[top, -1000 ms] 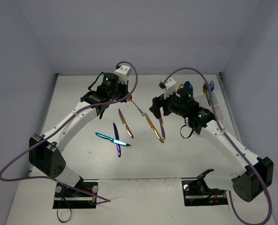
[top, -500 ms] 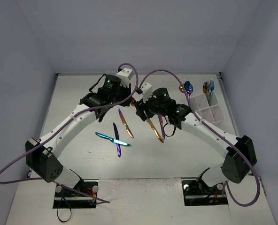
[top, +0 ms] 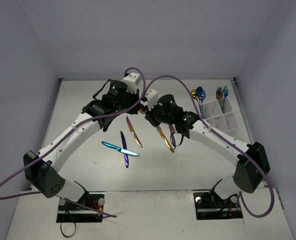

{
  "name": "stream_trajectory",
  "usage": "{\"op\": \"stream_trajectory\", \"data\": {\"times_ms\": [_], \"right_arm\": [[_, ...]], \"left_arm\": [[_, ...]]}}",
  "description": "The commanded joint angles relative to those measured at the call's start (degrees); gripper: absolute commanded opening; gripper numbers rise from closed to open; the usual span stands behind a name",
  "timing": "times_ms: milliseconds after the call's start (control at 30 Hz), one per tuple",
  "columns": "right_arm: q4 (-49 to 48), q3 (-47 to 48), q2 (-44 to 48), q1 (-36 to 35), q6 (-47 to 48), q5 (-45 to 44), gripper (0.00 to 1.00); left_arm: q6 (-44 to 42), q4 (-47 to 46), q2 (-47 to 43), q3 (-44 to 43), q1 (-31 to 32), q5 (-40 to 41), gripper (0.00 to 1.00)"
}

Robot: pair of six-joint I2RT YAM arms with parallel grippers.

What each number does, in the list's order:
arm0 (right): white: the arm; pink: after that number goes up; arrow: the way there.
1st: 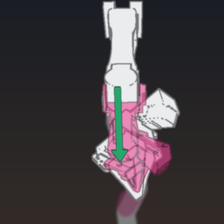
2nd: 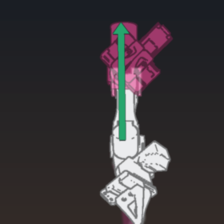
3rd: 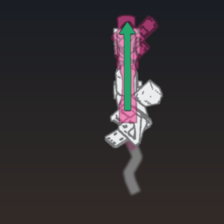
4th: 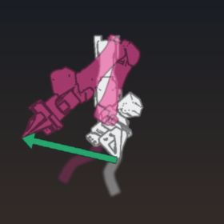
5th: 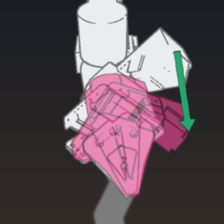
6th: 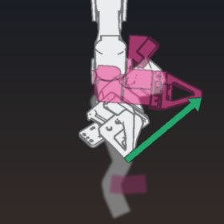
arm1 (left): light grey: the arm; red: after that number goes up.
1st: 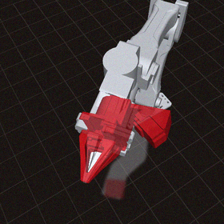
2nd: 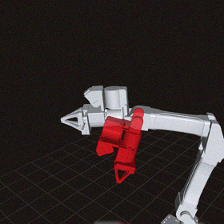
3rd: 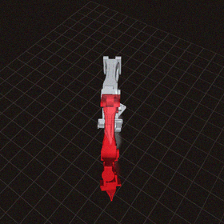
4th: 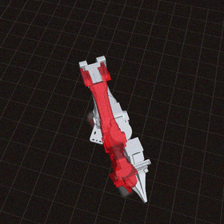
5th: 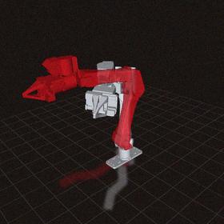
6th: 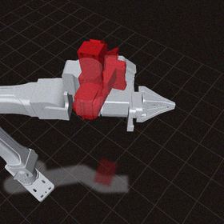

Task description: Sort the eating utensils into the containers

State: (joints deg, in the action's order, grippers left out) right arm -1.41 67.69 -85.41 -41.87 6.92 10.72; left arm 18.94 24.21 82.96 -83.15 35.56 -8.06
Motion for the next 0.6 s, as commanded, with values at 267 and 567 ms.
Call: {"op": "stream_trajectory", "data": {"times_ms": [267, 567], "right_arm": [[-4.90, 0.94, 2.57, 0.31, 0.87, -5.47, 0.00], [-9.64, -3.19, 6.51, 12.04, 1.36, -10.96, 0.00]], "left_arm": [[-1.43, -1.12, -5.75, 1.21, 0.23, 7.16, 0.45], [-1.09, -0.74, -14.74, 12.43, -3.70, 16.27, 0.72]]}}
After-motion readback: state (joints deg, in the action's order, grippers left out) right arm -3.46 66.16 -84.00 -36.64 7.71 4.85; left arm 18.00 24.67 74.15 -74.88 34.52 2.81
